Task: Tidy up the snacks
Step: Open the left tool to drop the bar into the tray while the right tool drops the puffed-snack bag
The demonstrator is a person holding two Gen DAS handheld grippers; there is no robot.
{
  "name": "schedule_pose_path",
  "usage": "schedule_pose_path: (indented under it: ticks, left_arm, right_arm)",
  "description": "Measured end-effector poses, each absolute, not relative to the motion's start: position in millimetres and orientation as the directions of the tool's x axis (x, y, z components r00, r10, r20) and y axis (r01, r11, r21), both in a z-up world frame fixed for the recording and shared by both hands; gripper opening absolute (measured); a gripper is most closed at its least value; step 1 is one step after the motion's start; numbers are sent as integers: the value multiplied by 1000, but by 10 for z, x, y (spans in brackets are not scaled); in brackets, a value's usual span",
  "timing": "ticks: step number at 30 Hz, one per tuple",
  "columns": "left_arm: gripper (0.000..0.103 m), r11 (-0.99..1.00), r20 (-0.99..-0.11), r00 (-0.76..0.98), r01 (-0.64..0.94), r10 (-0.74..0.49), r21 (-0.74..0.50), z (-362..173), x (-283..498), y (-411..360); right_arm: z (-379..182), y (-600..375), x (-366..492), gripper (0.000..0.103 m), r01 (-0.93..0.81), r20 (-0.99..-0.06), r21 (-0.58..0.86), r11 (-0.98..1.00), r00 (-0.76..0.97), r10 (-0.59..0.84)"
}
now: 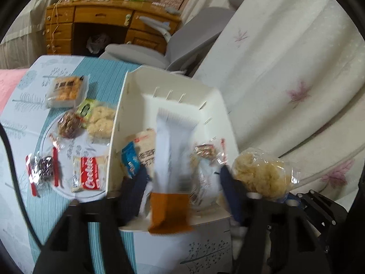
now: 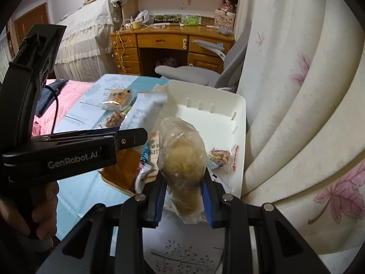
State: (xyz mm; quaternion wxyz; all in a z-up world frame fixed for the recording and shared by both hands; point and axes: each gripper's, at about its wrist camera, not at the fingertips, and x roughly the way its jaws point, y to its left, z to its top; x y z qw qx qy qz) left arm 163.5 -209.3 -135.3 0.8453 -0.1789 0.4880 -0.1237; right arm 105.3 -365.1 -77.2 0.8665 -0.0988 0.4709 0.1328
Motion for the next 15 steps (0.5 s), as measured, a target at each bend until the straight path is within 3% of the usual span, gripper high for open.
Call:
schedule_pose_path:
  ticks: [5, 15]
  left_arm:
    - [71, 913, -808, 475, -25, -347, -407, -1463, 1568, -1977]
    - [71, 919, -860, 437, -158, -264, -362, -1721, 1277, -1472]
  right_arm:
    - [-821, -3676, 1028, 46, -309, -849, -61, 949, 516, 114]
    - [-1041, -3591, 934, 56, -280, -896, 22, 960, 421, 143]
